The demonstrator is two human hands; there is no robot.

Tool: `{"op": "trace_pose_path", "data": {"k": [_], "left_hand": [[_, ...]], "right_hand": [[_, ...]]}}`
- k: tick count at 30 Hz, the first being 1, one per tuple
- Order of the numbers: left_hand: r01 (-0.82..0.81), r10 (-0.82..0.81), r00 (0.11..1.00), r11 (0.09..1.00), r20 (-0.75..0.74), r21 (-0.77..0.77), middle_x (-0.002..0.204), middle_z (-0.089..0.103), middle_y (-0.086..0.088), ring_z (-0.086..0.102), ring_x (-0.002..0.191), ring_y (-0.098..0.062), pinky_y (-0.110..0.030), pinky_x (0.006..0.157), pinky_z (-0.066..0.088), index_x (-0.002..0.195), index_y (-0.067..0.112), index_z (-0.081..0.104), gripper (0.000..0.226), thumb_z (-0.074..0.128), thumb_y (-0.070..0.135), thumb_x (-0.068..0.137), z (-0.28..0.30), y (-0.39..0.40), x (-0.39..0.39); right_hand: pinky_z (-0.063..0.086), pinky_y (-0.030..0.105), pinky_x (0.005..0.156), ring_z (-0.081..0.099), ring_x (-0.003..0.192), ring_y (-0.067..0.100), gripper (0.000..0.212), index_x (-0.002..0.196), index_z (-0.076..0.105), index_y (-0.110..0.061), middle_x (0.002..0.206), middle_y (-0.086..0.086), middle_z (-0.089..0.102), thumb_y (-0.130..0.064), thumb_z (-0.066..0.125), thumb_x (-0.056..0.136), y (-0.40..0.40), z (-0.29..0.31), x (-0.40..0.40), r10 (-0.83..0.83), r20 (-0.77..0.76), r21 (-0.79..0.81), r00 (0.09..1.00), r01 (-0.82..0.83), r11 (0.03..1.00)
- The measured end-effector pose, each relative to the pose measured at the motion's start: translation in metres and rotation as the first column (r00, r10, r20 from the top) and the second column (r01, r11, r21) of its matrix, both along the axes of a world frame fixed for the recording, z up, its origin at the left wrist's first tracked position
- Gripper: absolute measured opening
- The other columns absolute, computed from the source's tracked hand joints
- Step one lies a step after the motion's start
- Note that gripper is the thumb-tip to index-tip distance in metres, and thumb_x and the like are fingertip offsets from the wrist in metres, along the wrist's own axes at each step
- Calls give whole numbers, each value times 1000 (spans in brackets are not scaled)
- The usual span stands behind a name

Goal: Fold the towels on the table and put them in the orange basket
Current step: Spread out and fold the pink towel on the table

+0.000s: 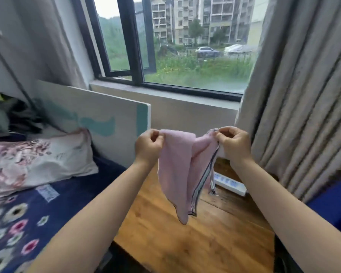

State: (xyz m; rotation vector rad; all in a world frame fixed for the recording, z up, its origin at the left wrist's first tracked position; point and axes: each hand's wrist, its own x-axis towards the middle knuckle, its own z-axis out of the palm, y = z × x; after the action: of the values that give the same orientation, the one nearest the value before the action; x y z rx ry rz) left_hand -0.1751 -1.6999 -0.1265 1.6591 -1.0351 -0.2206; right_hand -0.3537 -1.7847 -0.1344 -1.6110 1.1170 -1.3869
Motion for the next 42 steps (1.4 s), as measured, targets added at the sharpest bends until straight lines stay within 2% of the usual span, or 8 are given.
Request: {"op": "trace_pose_path", "data": {"k": [6, 11, 19, 28, 34, 37, 39, 42], "left_hand": [[-88, 91, 996, 990, -22, 112, 98, 68, -13, 60, 95, -29, -27, 79, 43, 95, 3, 64, 17, 54, 15, 89, -25, 26, 101], [-107, 116, 992, 977, -39, 187, 98, 67, -13, 58, 88, -26, -29, 79, 44, 94, 3, 63, 17, 53, 17, 90, -58, 28, 148], [-67, 77, 997, 924, -10, 377, 99, 66, -10, 56, 87, -24, -27, 73, 41, 92, 7, 63, 16, 53, 19, 89, -121, -9, 159], [70, -184, 981, 627, 61, 776, 105, 63, -19, 55, 99, -34, -33, 76, 41, 94, 0, 60, 21, 46, 16, 90, -217, -51, 115], [212, -509, 861, 369, 6, 905, 104, 63, -21, 56, 98, -37, -36, 73, 42, 92, 0, 60, 24, 43, 17, 91, -274, -36, 81], [237, -563, 824, 237, -66, 942, 115, 62, -19, 55, 107, -37, -39, 85, 43, 106, 2, 62, 28, 42, 17, 92, -296, -37, 69], [225, -513, 854, 212, -87, 951, 117, 61, -20, 54, 109, -37, -39, 88, 43, 109, 2, 61, 29, 43, 15, 92, -306, -38, 69], [215, -283, 952, 347, -117, 913, 113, 62, -23, 55, 104, -38, -35, 81, 42, 103, -2, 63, 26, 44, 10, 89, -319, -40, 77]], "right_hand": [[47, 23, 67, 56, 68, 9, 9, 72, 65, -19, 67, -10, 60, -15, 64, 80, 18, -23, 79, 49, -50, 81, 998, -44, 996], [47, 30, 72, 55, 77, 17, 3, 82, 64, -13, 71, -3, 60, -12, 61, 83, 15, -48, 106, 36, -115, 136, 993, -20, 991], [38, 25, 66, 51, 78, 19, 15, 96, 62, -6, 83, 5, 56, -15, 53, 88, -20, -112, 113, -37, -370, 170, 928, 107, 980], [33, 25, 71, 51, 88, 26, 20, 100, 59, -3, 93, 10, 57, -14, 46, 90, -44, -226, 88, 85, -539, 535, 838, 262, 803], [36, 29, 62, 49, 78, 26, 19, 95, 57, -1, 100, 20, 62, -13, 43, 89, -17, -286, 78, 184, -548, 688, 816, 315, 654], [39, 30, 72, 51, 89, 25, 21, 105, 57, -6, 112, 16, 61, -13, 44, 90, 0, -306, 76, 182, -528, 725, 830, 329, 605], [36, 27, 76, 53, 99, 27, 28, 115, 54, -5, 117, 16, 59, -16, 48, 90, 10, -313, 74, 186, -529, 737, 828, 340, 584], [37, 27, 70, 49, 84, 20, 26, 110, 57, -2, 109, 17, 62, -16, 50, 90, 22, -318, 75, 155, -538, 714, 829, 350, 606]]}}
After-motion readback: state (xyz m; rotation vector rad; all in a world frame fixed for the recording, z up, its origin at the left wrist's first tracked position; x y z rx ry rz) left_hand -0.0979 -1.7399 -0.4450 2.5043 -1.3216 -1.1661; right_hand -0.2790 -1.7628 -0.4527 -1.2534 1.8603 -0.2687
